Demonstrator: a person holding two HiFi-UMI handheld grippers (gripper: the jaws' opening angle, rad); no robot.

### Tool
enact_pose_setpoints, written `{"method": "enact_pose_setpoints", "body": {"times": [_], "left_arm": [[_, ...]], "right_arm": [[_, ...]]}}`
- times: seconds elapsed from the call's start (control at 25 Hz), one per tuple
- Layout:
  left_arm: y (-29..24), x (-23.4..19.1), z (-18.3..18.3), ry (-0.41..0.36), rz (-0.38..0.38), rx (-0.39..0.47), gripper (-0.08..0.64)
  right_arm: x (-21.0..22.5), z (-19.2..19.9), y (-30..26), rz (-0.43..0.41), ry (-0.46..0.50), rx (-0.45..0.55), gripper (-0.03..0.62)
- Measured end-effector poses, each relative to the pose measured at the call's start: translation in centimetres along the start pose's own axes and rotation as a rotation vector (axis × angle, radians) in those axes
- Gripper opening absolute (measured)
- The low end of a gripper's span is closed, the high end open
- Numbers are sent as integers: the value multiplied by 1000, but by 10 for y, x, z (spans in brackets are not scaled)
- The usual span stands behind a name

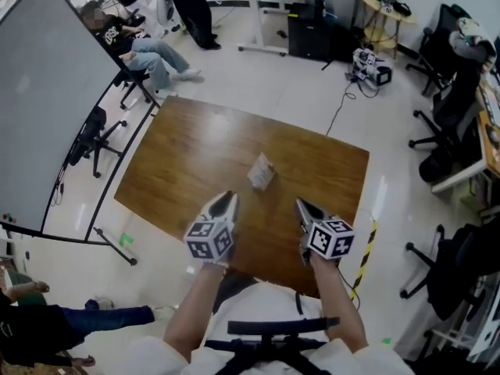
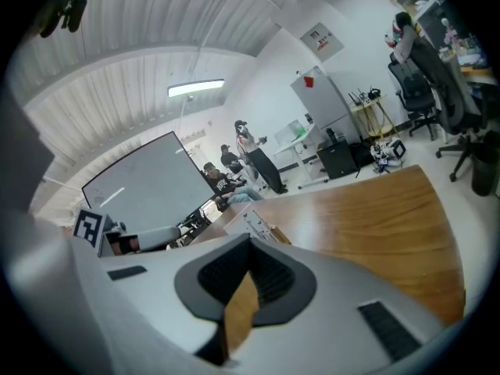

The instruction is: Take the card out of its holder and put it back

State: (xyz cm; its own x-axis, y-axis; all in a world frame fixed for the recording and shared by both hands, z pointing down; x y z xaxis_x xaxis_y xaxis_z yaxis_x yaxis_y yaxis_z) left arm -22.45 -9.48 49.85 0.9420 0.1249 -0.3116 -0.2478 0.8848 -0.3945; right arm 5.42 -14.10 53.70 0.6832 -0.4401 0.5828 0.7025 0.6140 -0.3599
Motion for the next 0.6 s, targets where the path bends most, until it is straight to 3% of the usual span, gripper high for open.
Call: {"method": "enact_pose_setpoints", "body": {"times": [0.12, 0.44, 0.6], "left_arm": [[37, 16, 15, 15, 2, 22, 0], [84, 53, 61, 91, 36, -30, 0], [98, 45, 62, 99, 20, 7, 0]], "right_arm": [[-15, 1, 12, -35, 44, 2, 8], [-59, 9, 46, -63, 193, 20, 9], [-68, 26, 53, -38, 167, 38, 8]]}}
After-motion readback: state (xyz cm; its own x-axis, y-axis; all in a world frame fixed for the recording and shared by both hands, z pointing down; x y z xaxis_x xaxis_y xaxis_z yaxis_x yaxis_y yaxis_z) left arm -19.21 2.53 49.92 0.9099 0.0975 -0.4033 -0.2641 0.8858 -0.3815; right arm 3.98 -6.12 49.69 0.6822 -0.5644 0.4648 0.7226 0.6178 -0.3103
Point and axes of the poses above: the fingertips, and each gripper's own axes: y backward along the fingers, x to its right, z out of its underside, the point moved 10 cm from there along y, backward along the fingers, and after that the axes turned 3 degrees about x, right-handed, at the moved point
